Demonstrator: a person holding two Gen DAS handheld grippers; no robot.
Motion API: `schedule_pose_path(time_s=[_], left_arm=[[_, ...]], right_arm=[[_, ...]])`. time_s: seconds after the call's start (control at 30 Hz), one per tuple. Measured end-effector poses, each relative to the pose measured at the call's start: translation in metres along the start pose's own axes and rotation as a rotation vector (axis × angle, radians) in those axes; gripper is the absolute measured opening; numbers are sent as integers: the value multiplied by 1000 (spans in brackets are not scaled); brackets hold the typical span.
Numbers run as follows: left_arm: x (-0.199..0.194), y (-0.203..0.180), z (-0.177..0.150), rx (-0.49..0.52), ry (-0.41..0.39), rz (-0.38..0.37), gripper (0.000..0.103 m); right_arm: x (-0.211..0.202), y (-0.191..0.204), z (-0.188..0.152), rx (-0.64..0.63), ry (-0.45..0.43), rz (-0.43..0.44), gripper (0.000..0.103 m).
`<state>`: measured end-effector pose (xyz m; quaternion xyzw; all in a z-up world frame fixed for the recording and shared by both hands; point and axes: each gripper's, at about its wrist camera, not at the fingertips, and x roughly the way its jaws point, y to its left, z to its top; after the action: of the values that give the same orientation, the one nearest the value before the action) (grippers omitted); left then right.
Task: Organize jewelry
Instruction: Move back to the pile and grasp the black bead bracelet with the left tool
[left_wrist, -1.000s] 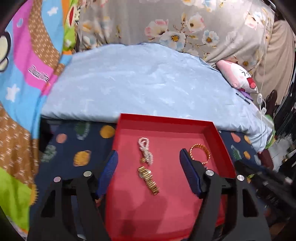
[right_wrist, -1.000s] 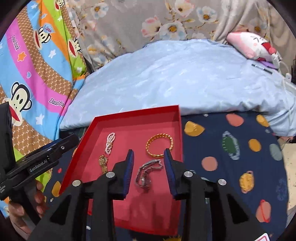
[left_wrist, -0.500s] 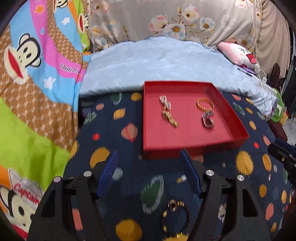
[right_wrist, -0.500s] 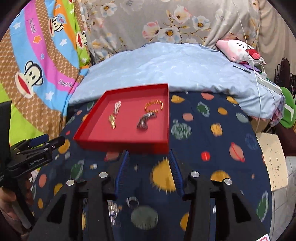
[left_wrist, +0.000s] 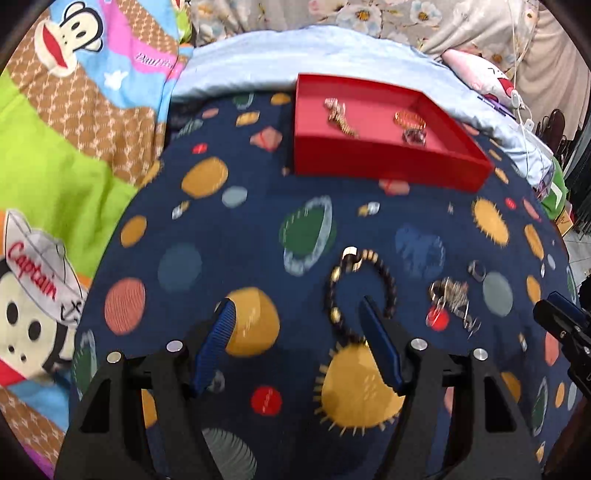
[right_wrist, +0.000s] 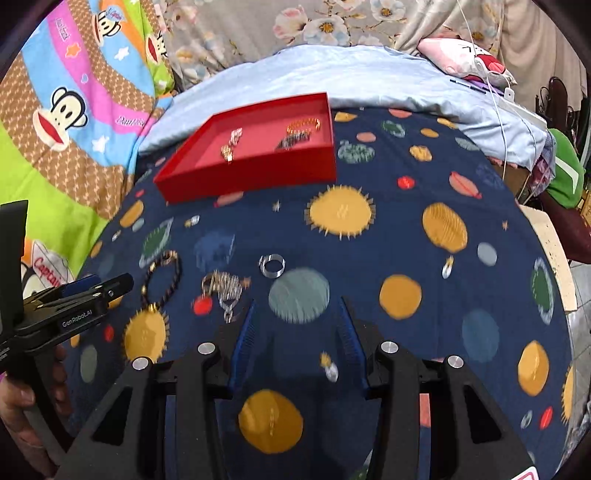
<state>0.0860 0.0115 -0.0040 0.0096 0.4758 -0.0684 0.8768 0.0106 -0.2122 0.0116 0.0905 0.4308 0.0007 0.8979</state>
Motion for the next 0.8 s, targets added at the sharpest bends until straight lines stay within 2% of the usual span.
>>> schedule_pose_path(time_s=[0.17,0.4,0.53,0.7,0.73,0.77,0.8], left_arm=[[5,1,-13,-13,23,1,67],[14,-9,-10,-10,16,-14,66],[23,-15,-1,-9,7,-22,57],[30,-21,4,16,-30,18,44],[30,-22,4,26,-37,19,38],[30,-24,4,30,-41,13,27],[30,-25,4,34,-43,6,22]], right_arm=[[4,3,-13,11,26,17,44],[6,6,-17,12,33,16,44],[7,5,-17,19,32,18,44],[11,2,-15,30,40,26,44],[13,2,-15,30,42,27,44],[13,2,-15,30,43,27,44],[15,2,-14,32,45,30,44]])
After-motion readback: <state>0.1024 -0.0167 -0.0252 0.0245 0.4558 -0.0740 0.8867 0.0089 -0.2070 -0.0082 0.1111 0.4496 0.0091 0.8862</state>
